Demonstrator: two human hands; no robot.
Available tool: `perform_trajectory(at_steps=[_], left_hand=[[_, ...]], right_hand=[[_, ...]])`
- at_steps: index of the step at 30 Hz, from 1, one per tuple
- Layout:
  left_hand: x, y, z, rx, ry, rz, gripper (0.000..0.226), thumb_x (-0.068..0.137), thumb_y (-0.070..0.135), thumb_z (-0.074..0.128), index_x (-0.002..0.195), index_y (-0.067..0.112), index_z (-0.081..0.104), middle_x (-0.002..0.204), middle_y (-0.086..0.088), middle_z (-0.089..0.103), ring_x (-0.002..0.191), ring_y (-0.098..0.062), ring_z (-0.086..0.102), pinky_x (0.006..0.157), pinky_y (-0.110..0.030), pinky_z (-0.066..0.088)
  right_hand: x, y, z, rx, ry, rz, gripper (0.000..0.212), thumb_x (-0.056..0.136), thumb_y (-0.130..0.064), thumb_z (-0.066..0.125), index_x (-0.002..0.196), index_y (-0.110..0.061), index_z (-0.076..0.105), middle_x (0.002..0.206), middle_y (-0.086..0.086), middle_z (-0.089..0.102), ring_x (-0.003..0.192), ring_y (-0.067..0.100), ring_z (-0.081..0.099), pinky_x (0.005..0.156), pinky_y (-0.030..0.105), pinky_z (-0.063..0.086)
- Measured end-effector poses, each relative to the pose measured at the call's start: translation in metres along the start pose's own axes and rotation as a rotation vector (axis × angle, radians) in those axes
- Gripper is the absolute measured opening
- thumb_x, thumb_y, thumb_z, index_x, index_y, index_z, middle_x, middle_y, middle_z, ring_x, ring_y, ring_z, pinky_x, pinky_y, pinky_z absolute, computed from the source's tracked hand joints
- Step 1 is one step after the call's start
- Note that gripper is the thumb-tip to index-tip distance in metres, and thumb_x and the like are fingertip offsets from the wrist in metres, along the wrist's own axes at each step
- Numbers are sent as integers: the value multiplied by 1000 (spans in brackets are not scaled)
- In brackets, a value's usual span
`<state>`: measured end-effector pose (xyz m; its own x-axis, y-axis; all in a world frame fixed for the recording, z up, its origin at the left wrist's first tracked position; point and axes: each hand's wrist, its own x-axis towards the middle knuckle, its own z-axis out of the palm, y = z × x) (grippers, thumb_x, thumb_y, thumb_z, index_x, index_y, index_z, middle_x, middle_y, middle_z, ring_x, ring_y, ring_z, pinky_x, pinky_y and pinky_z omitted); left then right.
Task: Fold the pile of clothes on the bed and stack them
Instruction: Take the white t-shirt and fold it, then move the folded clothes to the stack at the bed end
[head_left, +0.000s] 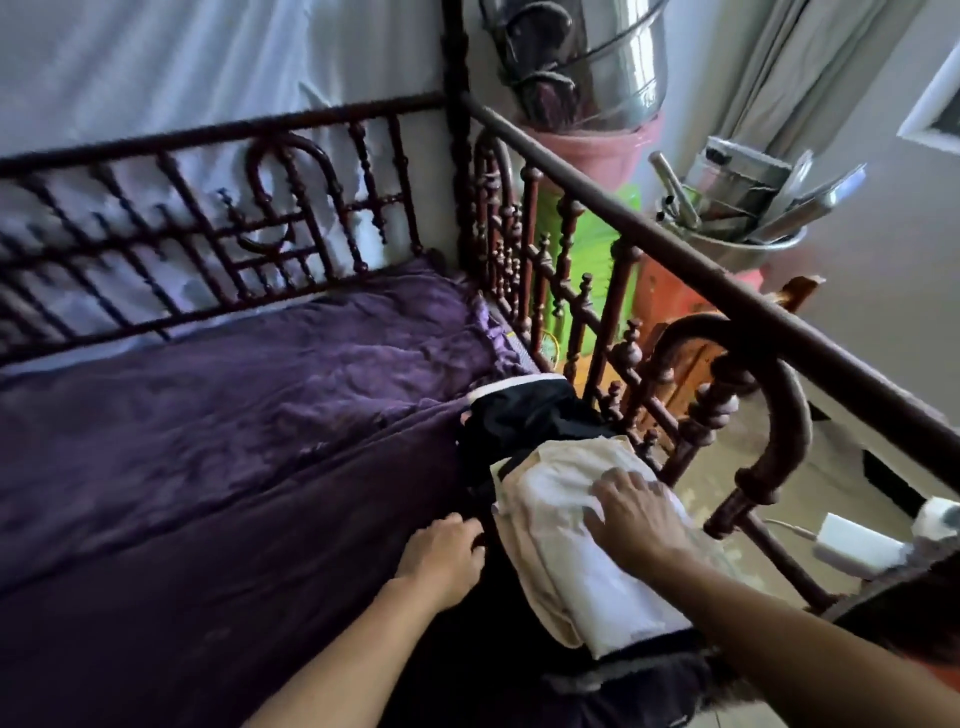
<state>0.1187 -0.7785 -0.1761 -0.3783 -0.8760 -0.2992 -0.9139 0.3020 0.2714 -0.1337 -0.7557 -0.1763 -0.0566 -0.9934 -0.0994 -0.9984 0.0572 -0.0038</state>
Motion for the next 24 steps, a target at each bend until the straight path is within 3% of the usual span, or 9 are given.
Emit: perform_trajectory(at_steps=[7,16,24], left_hand=[[-146,-76,-37,-71,179,-379,26,93,32,48,114,25,61,116,-2,65,105,-24,61,83,-35,50],[-374,-199,-71,-72,442,-784,22,93,34,48,105,22,63,108,-1,66,99,-24,62,81,-34,50],[-563,-324,-61,-70,476,-1023,24,90,37,50,103,23,63,109,-2,66,102,-25,62,84,-34,49]], right_hand=[[0,-141,-56,132,138,-414,28,92,-42,45,101,-26,65,104,-4,63,101,22,62,73,34,44],[-67,-379,-87,203,137,-880,25,91,-45,47,99,-26,61,108,-5,66,100,24,63,73,33,45],[-148,-595,-82,230,80,-1043,20,92,-46,48,95,-28,57,105,-3,67,95,25,63,63,31,34]])
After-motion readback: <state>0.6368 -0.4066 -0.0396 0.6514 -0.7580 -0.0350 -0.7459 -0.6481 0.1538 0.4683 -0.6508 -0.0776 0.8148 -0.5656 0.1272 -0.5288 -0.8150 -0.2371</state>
